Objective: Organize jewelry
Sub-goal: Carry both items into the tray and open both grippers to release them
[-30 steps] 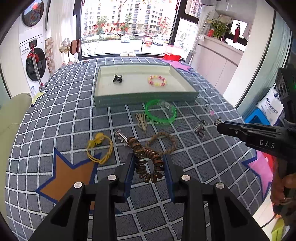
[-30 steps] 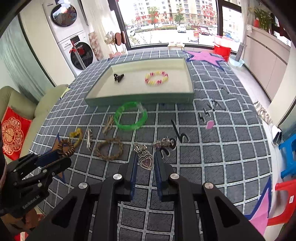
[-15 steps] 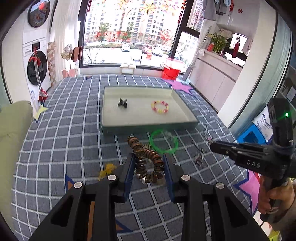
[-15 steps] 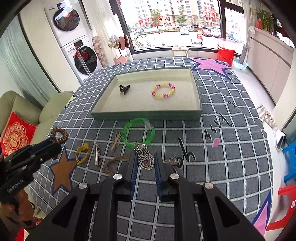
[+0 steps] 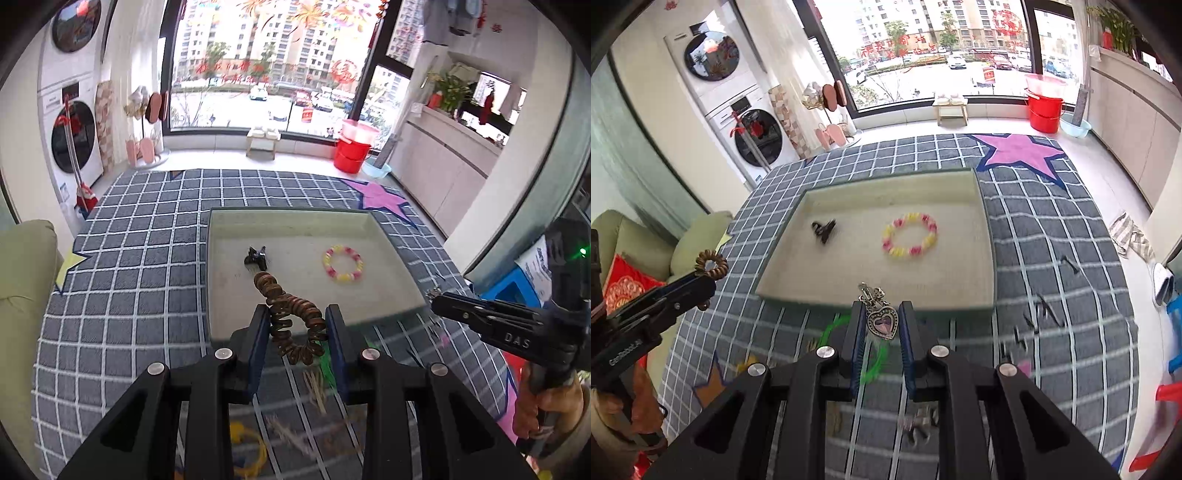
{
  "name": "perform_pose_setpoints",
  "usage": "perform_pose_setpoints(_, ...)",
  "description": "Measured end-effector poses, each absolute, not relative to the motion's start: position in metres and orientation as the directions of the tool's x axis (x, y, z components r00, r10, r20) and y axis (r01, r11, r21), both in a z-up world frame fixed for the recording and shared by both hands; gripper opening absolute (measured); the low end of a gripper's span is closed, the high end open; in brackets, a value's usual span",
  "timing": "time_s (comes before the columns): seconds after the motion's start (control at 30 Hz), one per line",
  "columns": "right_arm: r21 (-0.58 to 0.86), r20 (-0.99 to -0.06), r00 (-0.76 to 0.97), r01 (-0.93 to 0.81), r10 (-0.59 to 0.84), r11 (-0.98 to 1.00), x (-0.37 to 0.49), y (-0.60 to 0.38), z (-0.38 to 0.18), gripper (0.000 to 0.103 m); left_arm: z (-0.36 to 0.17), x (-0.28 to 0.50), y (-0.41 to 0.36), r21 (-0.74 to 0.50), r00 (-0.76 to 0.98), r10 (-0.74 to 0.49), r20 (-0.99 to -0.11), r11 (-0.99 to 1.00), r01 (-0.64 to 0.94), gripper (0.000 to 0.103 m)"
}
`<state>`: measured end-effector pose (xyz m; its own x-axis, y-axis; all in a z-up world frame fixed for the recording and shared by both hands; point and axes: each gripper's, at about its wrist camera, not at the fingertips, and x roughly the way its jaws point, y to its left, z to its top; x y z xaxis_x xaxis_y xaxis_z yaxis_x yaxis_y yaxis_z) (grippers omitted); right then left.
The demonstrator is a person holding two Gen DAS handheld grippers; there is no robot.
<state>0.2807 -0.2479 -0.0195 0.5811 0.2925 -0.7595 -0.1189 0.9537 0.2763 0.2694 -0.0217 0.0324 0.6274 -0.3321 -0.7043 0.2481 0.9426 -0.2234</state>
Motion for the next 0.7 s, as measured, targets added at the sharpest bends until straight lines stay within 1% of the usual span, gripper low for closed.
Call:
perform_pose_setpoints(0.17, 0.269, -0.775, 0.571, -0.090, 0.271, 0.959, 0.316, -0.251, -0.035, 0.020, 0.011, 0.315, -0.031, -0.204, 0.598, -0.307, -0.740, 0.950, 0.235, 0.044)
perform_pose_setpoints(0.37, 0.243, -0.819, 0.519, -0.074, 0.245, 0.967, 0.351, -0.249, -0.068, 0.020, -0.026, 0.356, -0.043, -0.199, 0.525, -0.291, -0.800, 0.954, 0.226, 0.044)
perform_pose_setpoints(0.57, 0.212, -0.850, 0.481, -0.065, 0.217, 0.975, 0.372, -0.248, -0.094, 0.020, -0.051, 0.383, -0.054, -0.191, 0.484, -0.279, -0.829, 0.956, 0.224, 0.044)
perform_pose_setpoints(0.7, 0.185, -0.858, 0.478, -0.055, 0.188, 0.981, 0.384, -0.249, -0.102, 0.020, -0.062, 0.396, -0.061, -0.159, 0.478, -0.250, -0.842, 0.962, 0.223, 0.045)
